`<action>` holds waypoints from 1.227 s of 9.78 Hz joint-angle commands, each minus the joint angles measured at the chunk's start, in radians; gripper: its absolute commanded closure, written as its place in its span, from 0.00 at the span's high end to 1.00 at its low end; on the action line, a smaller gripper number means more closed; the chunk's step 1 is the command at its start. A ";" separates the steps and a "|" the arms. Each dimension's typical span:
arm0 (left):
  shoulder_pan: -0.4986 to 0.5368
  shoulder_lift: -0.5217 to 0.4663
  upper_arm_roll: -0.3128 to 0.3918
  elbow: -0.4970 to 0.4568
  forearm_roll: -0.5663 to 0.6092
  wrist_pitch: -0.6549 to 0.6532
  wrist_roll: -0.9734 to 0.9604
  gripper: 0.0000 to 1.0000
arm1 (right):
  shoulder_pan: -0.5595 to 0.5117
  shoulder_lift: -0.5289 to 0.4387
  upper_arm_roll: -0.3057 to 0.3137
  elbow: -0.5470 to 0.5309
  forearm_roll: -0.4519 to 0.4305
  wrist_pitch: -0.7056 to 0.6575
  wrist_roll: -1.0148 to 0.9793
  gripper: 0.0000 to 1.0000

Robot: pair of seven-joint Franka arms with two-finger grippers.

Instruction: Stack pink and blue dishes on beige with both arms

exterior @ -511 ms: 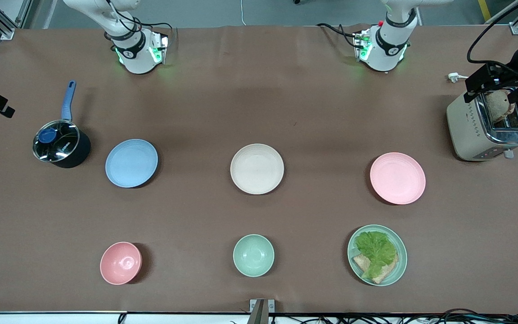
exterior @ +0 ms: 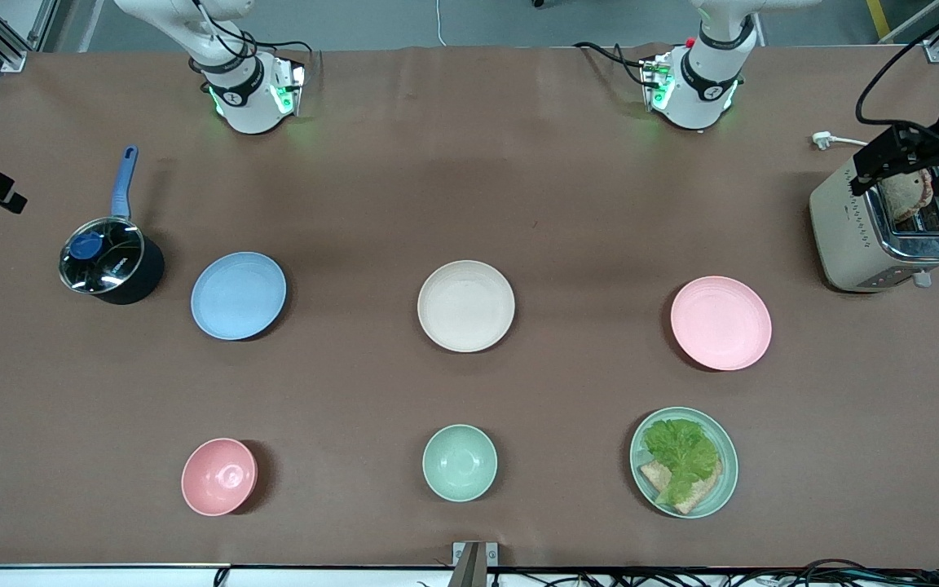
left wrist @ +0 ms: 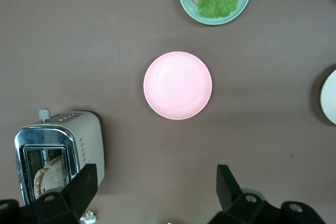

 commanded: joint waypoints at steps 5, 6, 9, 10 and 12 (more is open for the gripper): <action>0.219 0.279 -0.002 -0.286 -0.171 0.478 0.403 1.00 | -0.005 0.087 0.009 -0.151 0.002 0.076 -0.179 1.00; 0.251 0.342 -0.002 -0.286 -0.240 0.498 0.473 1.00 | -0.021 0.087 0.009 -0.263 0.017 0.174 -0.197 1.00; 0.278 0.509 -0.005 -0.289 -0.355 0.624 0.610 1.00 | -0.048 0.159 0.009 -0.481 0.107 0.503 -0.312 1.00; 0.278 0.551 -0.005 -0.289 -0.382 0.658 0.641 0.95 | -0.056 0.211 0.009 -0.512 0.162 0.594 -0.382 1.00; 0.279 0.618 -0.007 -0.282 -0.387 0.672 0.697 0.76 | -0.058 0.301 0.009 -0.532 0.204 0.694 -0.507 1.00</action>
